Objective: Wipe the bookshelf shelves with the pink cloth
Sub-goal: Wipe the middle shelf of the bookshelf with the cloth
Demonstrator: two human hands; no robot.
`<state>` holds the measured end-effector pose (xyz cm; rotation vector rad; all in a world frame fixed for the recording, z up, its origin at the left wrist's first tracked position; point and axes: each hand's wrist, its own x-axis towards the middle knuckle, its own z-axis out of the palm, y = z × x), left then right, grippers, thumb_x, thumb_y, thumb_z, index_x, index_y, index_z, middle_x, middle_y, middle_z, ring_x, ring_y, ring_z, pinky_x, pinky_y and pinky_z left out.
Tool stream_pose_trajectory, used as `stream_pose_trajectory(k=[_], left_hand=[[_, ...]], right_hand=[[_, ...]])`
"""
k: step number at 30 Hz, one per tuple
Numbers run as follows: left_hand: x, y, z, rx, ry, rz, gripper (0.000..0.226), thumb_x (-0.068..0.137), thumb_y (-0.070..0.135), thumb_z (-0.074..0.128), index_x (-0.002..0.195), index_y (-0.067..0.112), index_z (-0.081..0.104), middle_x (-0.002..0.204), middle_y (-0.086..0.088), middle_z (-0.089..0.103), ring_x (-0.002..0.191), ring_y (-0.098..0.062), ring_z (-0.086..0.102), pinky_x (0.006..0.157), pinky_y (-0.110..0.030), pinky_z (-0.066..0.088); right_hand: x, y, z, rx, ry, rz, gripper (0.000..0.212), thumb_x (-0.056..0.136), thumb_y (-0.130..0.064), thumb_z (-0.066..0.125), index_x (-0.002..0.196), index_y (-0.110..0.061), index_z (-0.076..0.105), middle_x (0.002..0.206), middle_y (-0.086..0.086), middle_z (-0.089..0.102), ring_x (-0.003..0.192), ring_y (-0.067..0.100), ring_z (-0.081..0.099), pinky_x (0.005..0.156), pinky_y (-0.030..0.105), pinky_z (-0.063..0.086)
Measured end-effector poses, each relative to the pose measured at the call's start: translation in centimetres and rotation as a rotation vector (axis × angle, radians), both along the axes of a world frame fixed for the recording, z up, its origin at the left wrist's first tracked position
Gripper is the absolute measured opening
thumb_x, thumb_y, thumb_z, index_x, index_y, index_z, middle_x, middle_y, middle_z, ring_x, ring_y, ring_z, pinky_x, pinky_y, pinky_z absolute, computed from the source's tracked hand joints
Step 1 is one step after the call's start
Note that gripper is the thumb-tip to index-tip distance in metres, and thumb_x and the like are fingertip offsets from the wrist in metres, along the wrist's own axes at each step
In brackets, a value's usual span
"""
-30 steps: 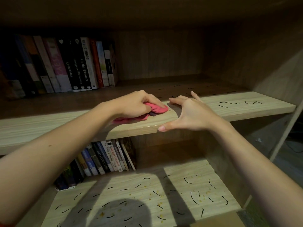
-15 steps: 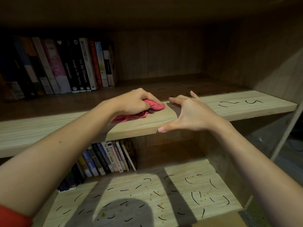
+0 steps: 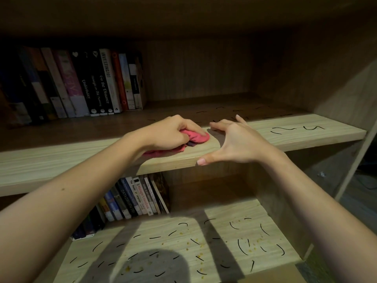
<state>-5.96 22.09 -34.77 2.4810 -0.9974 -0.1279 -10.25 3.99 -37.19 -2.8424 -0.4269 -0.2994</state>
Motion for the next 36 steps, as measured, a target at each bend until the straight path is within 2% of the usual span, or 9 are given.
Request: stream_pose_trajectory(k=[5, 11, 13, 17, 21, 25, 29, 32, 36], left_hand=[[-0.7, 3.1, 0.0, -0.013, -0.069, 0.161, 0.046, 0.087, 0.025, 0.062, 0.128, 0.04, 0.046, 0.134, 0.007, 0.039, 0.126, -0.011, 0.038, 0.106, -0.031, 0.032], [-2.5, 2.2, -0.9, -0.123, -0.157, 0.297, 0.043, 0.076, 0.054, 0.064, 0.107, 0.026, 0.054, 0.099, 0.01, 0.057, 0.088, -0.005, 0.054, 0.072, -0.022, 0.042], [-3.1, 2.5, -0.1, -0.153, -0.066, 0.304, 0.05, 0.08, 0.059, 0.055, 0.117, 0.025, 0.057, 0.103, 0.012, 0.058, 0.093, -0.003, 0.055, 0.08, -0.021, 0.043], [-3.2, 6.1, -0.5, -0.295, -0.205, 0.486, 0.037, 0.095, 0.04, 0.046, 0.121, 0.017, 0.059, 0.105, 0.006, 0.059, 0.092, -0.006, 0.051, 0.083, -0.022, 0.035], [-2.9, 7.8, -2.6, -0.274, -0.32, 0.533, 0.03, 0.097, 0.027, 0.047, 0.121, 0.015, 0.06, 0.124, -0.005, 0.055, 0.116, -0.017, 0.049, 0.096, -0.025, 0.034], [-2.3, 8.1, -2.7, -0.361, -0.306, 0.564, 0.026, 0.097, 0.021, 0.047, 0.118, 0.016, 0.061, 0.125, -0.004, 0.053, 0.123, -0.018, 0.043, 0.102, -0.032, 0.033], [-1.6, 8.4, -3.0, -0.379, -0.277, 0.55, 0.026, 0.096, 0.022, 0.049, 0.118, 0.017, 0.062, 0.122, -0.001, 0.053, 0.12, -0.017, 0.044, 0.102, -0.031, 0.035], [-1.2, 8.2, -3.0, -0.354, -0.242, 0.538, 0.027, 0.095, 0.028, 0.048, 0.118, 0.021, 0.06, 0.124, 0.001, 0.052, 0.123, -0.018, 0.041, 0.106, -0.04, 0.035], [-0.9, 8.3, -3.0, -0.32, -0.255, 0.538, 0.026, 0.095, 0.029, 0.047, 0.116, 0.023, 0.061, 0.127, 0.001, 0.052, 0.124, -0.021, 0.041, 0.107, -0.044, 0.034]], right_hand=[[0.0, 0.1, 0.1, 0.014, 0.0, -0.01, 0.116, 0.051, -0.078, 0.055, 0.145, -0.014, 0.033, 0.152, 0.001, 0.032, 0.142, 0.013, 0.021, 0.117, 0.036, -0.003], [-0.2, 0.0, 0.1, 0.195, -0.021, 0.01, 0.1, 0.063, -0.074, 0.056, 0.146, -0.024, 0.031, 0.146, -0.004, 0.037, 0.138, 0.016, 0.023, 0.116, 0.04, 0.011], [0.1, -0.5, -0.4, 0.279, -0.091, 0.047, 0.079, 0.074, -0.078, 0.044, 0.141, -0.036, 0.036, 0.125, -0.007, 0.046, 0.123, 0.013, 0.033, 0.108, 0.04, 0.027], [0.4, -0.1, -0.6, 0.395, -0.209, 0.029, 0.035, 0.098, -0.043, 0.036, 0.132, -0.04, 0.045, 0.104, -0.008, 0.041, 0.106, 0.011, 0.035, 0.095, 0.033, 0.03], [-0.1, 5.2, 0.6, 0.35, -0.198, 0.013, 0.042, 0.099, -0.044, 0.031, 0.133, -0.031, 0.05, 0.107, 0.001, 0.043, 0.11, 0.016, 0.037, 0.094, 0.034, 0.033], [-0.2, 10.1, 0.6, -0.064, -0.143, -0.061, 0.054, 0.094, -0.061, 0.024, 0.129, -0.035, 0.054, 0.127, 0.006, 0.042, 0.119, 0.025, 0.034, 0.097, 0.04, 0.031], [-0.8, 6.7, 1.3, 0.039, -0.061, -0.043, 0.027, 0.092, -0.036, 0.048, 0.111, -0.03, 0.066, 0.114, 0.002, 0.045, 0.118, 0.026, 0.039, 0.1, 0.04, 0.033], [-0.6, 5.1, 2.5, 0.13, 0.004, -0.078, 0.031, 0.092, -0.013, 0.05, 0.122, -0.018, 0.06, 0.128, 0.004, 0.048, 0.115, 0.019, 0.05, 0.095, 0.029, 0.042], [0.4, 8.4, 2.3, 0.265, 0.06, -0.042, 0.023, 0.091, -0.023, 0.053, 0.1, -0.009, 0.069, 0.117, 0.005, 0.061, 0.096, 0.013, 0.059, 0.078, 0.024, 0.049]])
